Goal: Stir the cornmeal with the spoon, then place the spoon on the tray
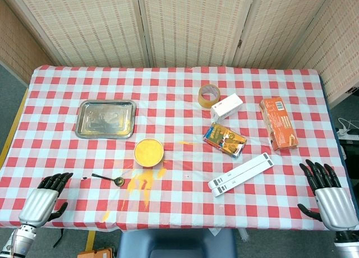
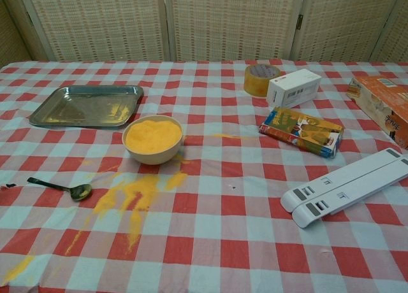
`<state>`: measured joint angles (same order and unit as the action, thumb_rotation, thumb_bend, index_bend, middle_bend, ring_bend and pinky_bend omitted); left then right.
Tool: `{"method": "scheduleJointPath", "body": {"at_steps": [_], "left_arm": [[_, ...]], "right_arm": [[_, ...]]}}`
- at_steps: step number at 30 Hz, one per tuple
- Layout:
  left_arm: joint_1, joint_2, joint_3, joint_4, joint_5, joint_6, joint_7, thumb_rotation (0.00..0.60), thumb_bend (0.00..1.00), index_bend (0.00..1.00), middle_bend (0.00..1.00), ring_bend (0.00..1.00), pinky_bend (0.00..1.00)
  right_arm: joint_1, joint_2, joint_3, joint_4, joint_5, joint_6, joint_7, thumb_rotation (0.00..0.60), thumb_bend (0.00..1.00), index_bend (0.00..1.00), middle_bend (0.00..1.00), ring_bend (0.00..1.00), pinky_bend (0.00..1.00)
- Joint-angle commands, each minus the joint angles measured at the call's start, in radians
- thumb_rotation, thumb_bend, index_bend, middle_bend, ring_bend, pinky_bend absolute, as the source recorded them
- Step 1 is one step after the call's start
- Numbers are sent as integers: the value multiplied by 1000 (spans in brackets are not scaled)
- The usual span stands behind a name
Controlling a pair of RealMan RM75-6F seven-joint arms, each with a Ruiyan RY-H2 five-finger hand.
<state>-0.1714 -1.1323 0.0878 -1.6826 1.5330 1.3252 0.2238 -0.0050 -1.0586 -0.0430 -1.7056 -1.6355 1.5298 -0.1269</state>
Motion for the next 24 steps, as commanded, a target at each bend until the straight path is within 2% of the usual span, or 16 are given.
{"method": "scheduleJointPath", "body": {"at_steps": [1, 2, 3, 4, 5, 6, 8, 11, 14, 18, 24], "left_arm": [[1, -54, -16, 46, 51, 50, 32, 600, 412, 0, 216, 157, 249], [2, -85, -30, 74, 74, 83, 44, 600, 413, 1, 362, 287, 377], [0, -115, -41, 105, 94, 104, 50, 600, 414, 11, 566, 480, 558], [-4, -136, -43, 126, 105, 107, 48, 600, 415, 37, 792, 726, 782], [-16, -154, -44, 145, 119, 96, 42, 600, 417, 78, 948, 906, 937], [-28, -165, -47, 158, 123, 82, 42, 600, 417, 126, 999, 985, 996], [-59, -186, -57, 181, 115, 32, 56, 600, 418, 196, 1000, 1000, 1000], [-75, -195, -63, 188, 102, 0, 63, 600, 417, 239, 1000, 1000, 1000], [-143, -253, -95, 254, 42, -129, 104, 600, 420, 303, 1000, 1000, 1000], [-180, -323, -120, 339, 8, -175, 119, 600, 417, 346, 1000, 1000, 1000], [-219, -411, -120, 484, 13, -198, 116, 600, 418, 367, 1000, 1000, 1000]], "right_arm": [[1, 0, 3, 1, 5, -3, 4, 600, 45, 0, 0, 0, 0], [2, -1, 4, 1, 7, -5, 4, 600, 45, 0, 0, 0, 0], [3, -2, 6, 3, 8, -7, 4, 600, 45, 0, 0, 0, 0], [5, -3, 7, 4, 10, -10, 3, 600, 45, 0, 0, 0, 0], [7, -4, 8, 4, 14, -16, 2, 600, 45, 0, 0, 0, 0], [9, -6, 10, 5, 19, -21, 1, 600, 45, 0, 0, 0, 0], [14, -10, 14, 7, 29, -33, -5, 600, 46, 0, 0, 0, 0], [17, -12, 15, 7, 33, -39, -9, 600, 46, 0, 0, 0, 0], [26, -23, 19, 8, 44, -59, -26, 600, 46, 0, 0, 0, 0], [31, -29, 26, 10, 60, -70, -35, 600, 46, 0, 0, 0, 0], [34, -32, 31, 10, 74, -75, -40, 600, 46, 0, 0, 0, 0]]}}
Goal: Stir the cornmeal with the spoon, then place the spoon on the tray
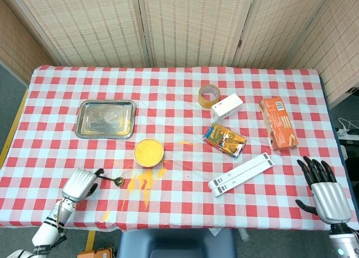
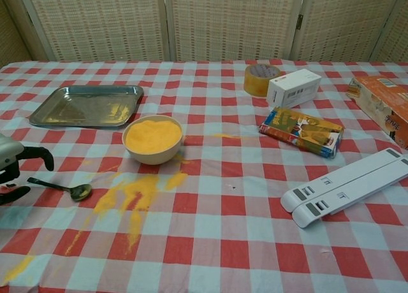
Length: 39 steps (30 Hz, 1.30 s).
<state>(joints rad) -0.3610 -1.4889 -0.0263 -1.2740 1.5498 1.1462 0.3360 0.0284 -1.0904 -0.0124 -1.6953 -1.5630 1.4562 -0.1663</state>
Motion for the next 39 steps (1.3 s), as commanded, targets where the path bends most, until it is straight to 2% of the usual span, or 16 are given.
{"method": "scheduleJointPath", "body": {"at_steps": [1, 6, 11, 39], "left_arm": [[-33, -68, -4, 97, 2, -15, -3, 600, 418, 374, 1000, 1000, 1000], [-40, -119, 11, 188, 24, 8, -32, 600, 419, 415, 1000, 1000, 1000], [-42, -144, 22, 223, 39, 36, -49, 600, 421, 459, 1000, 1000, 1000], [-58, -182, 47, 263, 44, 60, -66, 600, 428, 582, 1000, 1000, 1000]], "right_arm": [[1, -1, 1, 0, 3, -2, -1, 600, 46, 0, 0, 0, 0], [-1, 1, 2, -1, 3, 5, 2, 600, 46, 0, 0, 0, 0], [-2, 1, 0, -1, 2, 4, 1, 600, 45, 0, 0, 0, 0], [-3, 1, -2, -4, 1, 8, -5, 600, 46, 0, 0, 0, 0]]}}
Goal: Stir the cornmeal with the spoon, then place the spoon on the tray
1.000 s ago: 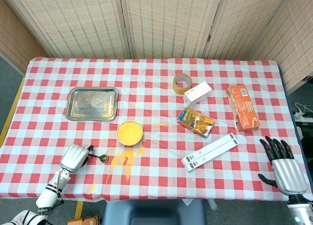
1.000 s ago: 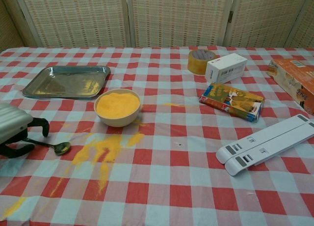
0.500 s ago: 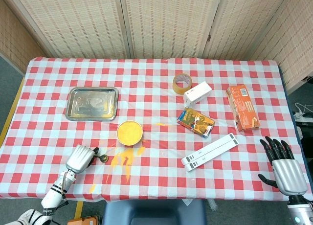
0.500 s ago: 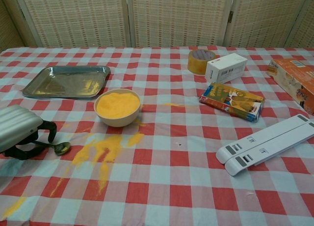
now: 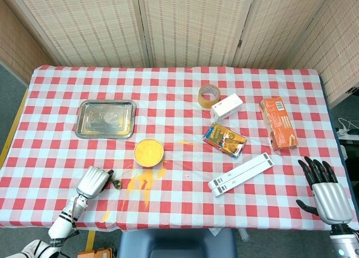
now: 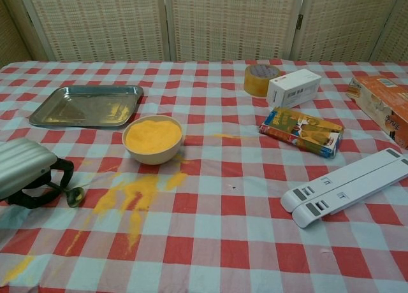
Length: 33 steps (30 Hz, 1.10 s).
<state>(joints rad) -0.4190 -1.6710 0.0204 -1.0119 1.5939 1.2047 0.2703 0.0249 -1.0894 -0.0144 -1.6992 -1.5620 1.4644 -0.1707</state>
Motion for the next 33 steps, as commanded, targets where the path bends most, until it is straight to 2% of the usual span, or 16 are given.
{"method": "scheduleJointPath", "body": {"at_steps": [1, 8, 19, 23, 28, 33], "left_arm": [[0, 0, 1, 2, -1, 1, -2, 600, 429, 587, 1000, 1000, 1000], [2, 7, 1, -2, 1, 21, -14, 600, 431, 630, 1000, 1000, 1000], [2, 60, -18, -95, -11, 50, 22, 600, 443, 689, 1000, 1000, 1000], [3, 73, -17, -123, -19, 41, 31, 600, 466, 737, 1000, 1000, 1000], [4, 80, -14, -139, -35, 22, 37, 600, 474, 745, 1000, 1000, 1000], [-5, 110, -20, -200, -64, -20, -10, 600, 488, 777, 1000, 1000, 1000]], "right_arm": [[1, -1, 0, 0, 0, -1, -1, 600, 46, 0, 0, 0, 0], [1, -2, -1, 0, 0, -3, -4, 600, 45, 0, 0, 0, 0], [-1, 4, -5, -4, -9, 2, 4, 600, 46, 0, 0, 0, 0], [-3, 7, -7, -5, -16, 9, 10, 600, 45, 0, 0, 0, 0], [-6, 9, -8, -7, -21, 15, 13, 600, 46, 0, 0, 0, 0], [-6, 11, -9, -7, -23, 15, 16, 600, 45, 0, 0, 0, 0]]}}
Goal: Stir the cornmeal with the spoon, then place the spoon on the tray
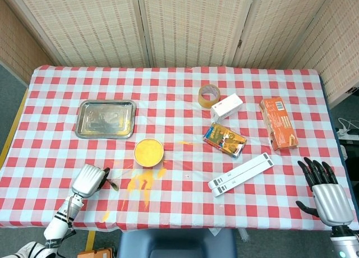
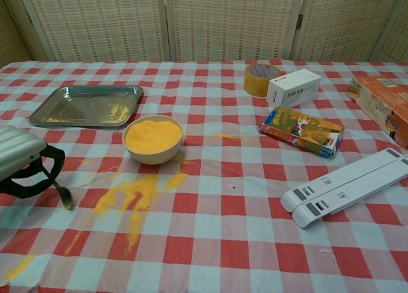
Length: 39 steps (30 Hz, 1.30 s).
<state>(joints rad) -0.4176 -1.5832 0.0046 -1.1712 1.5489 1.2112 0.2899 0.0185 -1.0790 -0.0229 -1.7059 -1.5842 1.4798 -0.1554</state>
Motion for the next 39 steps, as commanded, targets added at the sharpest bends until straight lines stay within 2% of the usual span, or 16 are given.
{"method": "scheduleJointPath", "body": {"at_steps": [1, 10, 17, 22, 27, 33, 39], "left_arm": [[-10, 34, -8, -60, -26, -36, -39, 600, 489, 779, 1000, 1000, 1000], [-45, 118, -72, -230, -103, -82, 0, 600, 490, 786, 1000, 1000, 1000], [-131, 216, -185, -427, -305, -229, 28, 600, 489, 783, 1000, 1000, 1000], [-200, 207, -243, -459, -427, -252, 140, 600, 489, 782, 1000, 1000, 1000], [-285, 147, -281, -411, -549, -267, 237, 600, 488, 782, 1000, 1000, 1000], [-370, 23, -289, -254, -620, -227, 358, 600, 489, 782, 1000, 1000, 1000], [-424, -76, -281, -129, -640, -185, 438, 600, 489, 782, 1000, 1000, 1000]], "right_arm": [[0, 1, 0, 0, -1, 0, 2, 600, 45, 0, 0, 0, 0], [-2, 10, 0, -3, -6, 7, 21, 600, 45, 0, 0, 0, 0], [-2, 19, -3, -4, -11, 6, 37, 600, 46, 0, 0, 0, 0], [-10, 27, -5, -8, -17, 21, 44, 600, 46, 0, 0, 0, 0], [-8, 31, -4, -7, -8, 12, 51, 600, 45, 0, 0, 0, 0], [-4, 35, 3, -4, 4, 4, 66, 600, 46, 0, 0, 0, 0], [1, 38, 9, -2, 17, -6, 76, 600, 45, 0, 0, 0, 0]]}}
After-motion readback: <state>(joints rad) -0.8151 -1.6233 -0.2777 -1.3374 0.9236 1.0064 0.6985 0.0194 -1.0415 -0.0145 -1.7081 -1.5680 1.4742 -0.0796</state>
